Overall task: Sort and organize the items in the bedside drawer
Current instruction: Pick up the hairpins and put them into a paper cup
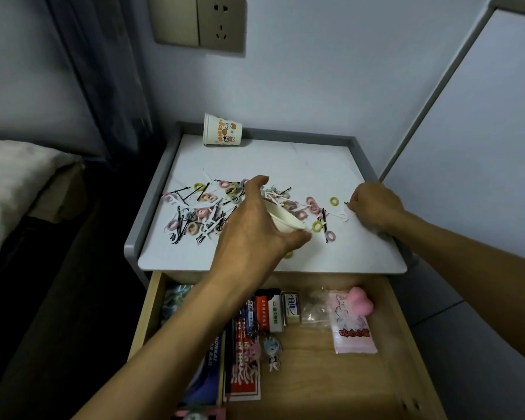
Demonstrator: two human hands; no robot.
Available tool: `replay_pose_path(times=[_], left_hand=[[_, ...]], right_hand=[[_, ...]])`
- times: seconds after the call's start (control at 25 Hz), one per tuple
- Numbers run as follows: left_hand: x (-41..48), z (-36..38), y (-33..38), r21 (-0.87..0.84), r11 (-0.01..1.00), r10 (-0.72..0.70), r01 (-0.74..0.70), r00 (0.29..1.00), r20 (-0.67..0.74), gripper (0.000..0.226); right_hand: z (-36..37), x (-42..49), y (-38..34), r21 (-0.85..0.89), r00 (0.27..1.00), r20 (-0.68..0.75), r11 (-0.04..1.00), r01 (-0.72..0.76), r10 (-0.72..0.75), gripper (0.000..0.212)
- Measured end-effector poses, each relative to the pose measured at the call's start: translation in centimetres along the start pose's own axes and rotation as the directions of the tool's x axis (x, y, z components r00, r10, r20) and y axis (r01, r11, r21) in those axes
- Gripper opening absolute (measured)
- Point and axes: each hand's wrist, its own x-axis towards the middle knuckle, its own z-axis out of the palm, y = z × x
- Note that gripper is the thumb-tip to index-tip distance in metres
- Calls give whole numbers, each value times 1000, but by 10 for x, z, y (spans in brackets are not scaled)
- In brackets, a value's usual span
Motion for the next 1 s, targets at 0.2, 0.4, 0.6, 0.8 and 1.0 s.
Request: replay_pose_path(times=[0.2, 0.4, 0.6, 0.8, 1.0], left_hand=[[-2, -1, 3, -14, 1000, 7, -8, 1000, -5, 95], [-2, -2, 5, -28, 999, -16, 15, 1000, -15, 94], [-2, 0, 4, -30, 999, -36, 35, 999, -21, 95], [-2, -1, 5, -38, 999, -40, 39, 999, -15, 96], [-3, -5, 6, -32, 999, -12, 12, 1000, -6, 94]], right_hand=[[-7, -2, -2, 279, 996, -83, 960, -3, 28, 14], [-23, -15, -7, 554, 978, -203, 829, 70, 53, 9], [-32, -23, -16, 606, 969, -249, 778, 164, -11, 9], [-12, -29, -30, 363, 996, 71, 932, 16, -45, 18], [1, -27, -46, 372, 992, 70, 920, -127, 108, 35]])
